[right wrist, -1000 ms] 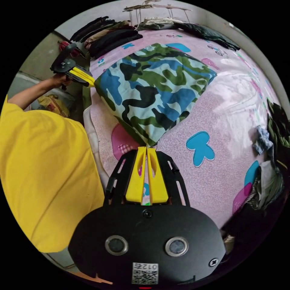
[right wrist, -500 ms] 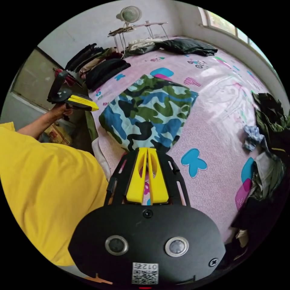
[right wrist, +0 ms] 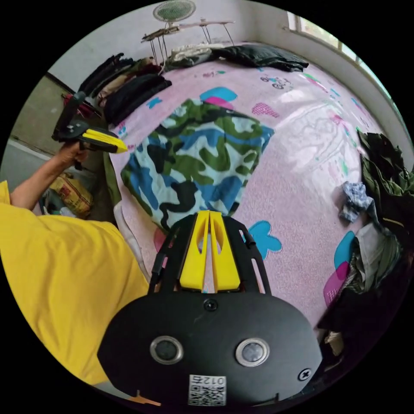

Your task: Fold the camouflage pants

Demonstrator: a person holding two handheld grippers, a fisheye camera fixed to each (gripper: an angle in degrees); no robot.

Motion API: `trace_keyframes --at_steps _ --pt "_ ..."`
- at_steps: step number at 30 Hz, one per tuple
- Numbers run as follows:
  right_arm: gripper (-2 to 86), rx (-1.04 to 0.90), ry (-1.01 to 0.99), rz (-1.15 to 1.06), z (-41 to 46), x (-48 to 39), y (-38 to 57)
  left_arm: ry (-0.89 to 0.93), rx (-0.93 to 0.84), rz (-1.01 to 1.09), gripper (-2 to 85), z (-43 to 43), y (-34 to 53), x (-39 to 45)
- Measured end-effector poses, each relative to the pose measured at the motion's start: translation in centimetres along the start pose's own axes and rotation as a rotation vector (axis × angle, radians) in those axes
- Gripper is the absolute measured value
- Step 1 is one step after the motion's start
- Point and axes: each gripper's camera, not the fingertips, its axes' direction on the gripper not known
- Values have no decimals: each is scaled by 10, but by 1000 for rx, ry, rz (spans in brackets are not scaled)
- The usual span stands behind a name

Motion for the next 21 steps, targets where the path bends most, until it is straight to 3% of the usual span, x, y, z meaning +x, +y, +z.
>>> trace_keyframes --at_steps 6,7,12,18,21 --pt "0 -71 81 28 37 12 -63 -63 -183 83 4 54 -75 7" --pt "0 -150 103 30 53 18 -67 -51 -198 79 4 60 -77 4" --pt "-1 -178 25 82 41 37 -74 142 -184 -44 3 35 -76 -38" --pt "-1 13 56 57 -12 56 -118 -28 -34 57 3 -48 -139 -40" --pt "-1 42 96 47 -11 70 -148 -83 -63 37 2 -48 -185 -66"
